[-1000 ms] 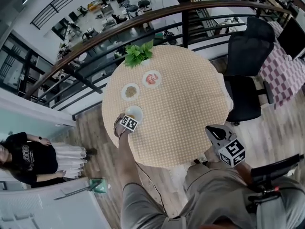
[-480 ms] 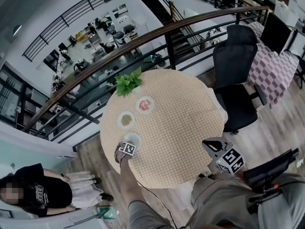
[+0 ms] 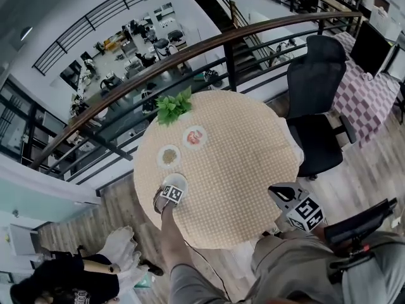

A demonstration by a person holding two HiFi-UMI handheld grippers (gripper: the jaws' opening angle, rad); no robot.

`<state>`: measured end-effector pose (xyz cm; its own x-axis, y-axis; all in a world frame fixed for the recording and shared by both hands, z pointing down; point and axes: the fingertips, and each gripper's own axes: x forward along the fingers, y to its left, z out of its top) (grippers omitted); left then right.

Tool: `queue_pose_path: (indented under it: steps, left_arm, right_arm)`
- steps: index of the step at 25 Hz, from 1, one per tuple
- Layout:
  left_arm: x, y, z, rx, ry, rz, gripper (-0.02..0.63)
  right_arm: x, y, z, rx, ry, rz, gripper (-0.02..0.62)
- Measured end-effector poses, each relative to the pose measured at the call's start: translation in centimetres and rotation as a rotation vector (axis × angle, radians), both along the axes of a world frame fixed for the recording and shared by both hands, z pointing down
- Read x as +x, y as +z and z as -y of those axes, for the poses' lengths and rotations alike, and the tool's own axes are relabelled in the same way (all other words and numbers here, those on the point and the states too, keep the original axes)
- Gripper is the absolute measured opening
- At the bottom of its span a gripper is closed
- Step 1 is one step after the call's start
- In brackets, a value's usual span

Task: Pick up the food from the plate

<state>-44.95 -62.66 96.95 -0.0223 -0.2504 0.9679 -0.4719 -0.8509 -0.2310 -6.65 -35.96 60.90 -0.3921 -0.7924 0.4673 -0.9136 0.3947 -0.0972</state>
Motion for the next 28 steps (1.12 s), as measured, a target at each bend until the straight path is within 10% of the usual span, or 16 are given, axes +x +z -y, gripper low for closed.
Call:
queue_pose_path:
  steps: [13, 28]
  left_arm:
    - [-0.6, -0.2, -0.1, 0.032, -0.138, -0.042, 0.373]
    - [0.4, -11.0, 1.7, 0.312, -0.469, -0.438, 0.373]
  right_arm:
    - [0.0, 0.3, 0.0, 0.003, -0.024, -0.004, 0.015]
    - [-1.0, -2.0, 0.8, 0.066, -0.099, 0.040, 0.015]
